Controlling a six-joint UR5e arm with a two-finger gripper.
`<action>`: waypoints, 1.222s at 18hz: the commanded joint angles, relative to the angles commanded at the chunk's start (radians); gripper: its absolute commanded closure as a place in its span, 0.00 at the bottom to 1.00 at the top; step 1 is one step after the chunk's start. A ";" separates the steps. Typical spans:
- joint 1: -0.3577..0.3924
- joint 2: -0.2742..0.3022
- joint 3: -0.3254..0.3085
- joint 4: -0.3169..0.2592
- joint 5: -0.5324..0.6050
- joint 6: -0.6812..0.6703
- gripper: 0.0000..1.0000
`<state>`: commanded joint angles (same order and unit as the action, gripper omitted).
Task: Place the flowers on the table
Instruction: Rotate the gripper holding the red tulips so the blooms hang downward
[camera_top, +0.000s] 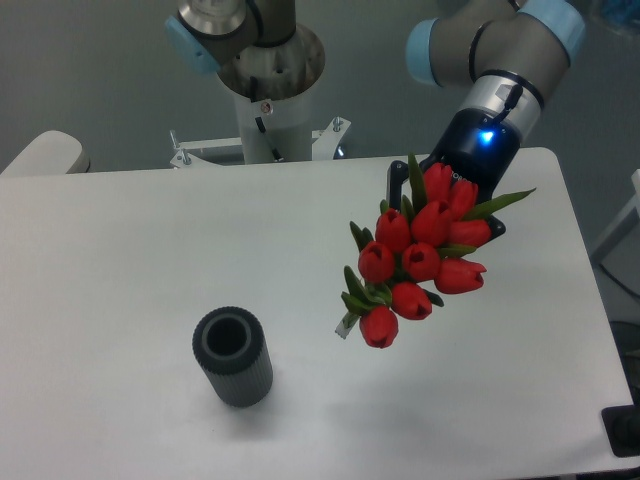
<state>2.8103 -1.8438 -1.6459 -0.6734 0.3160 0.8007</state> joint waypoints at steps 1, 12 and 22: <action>0.000 0.005 -0.006 0.002 0.000 0.002 0.67; -0.003 0.021 0.003 -0.002 0.012 0.009 0.68; -0.006 0.109 -0.044 -0.005 0.243 0.054 0.68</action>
<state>2.8041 -1.7351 -1.6904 -0.6780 0.5594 0.8544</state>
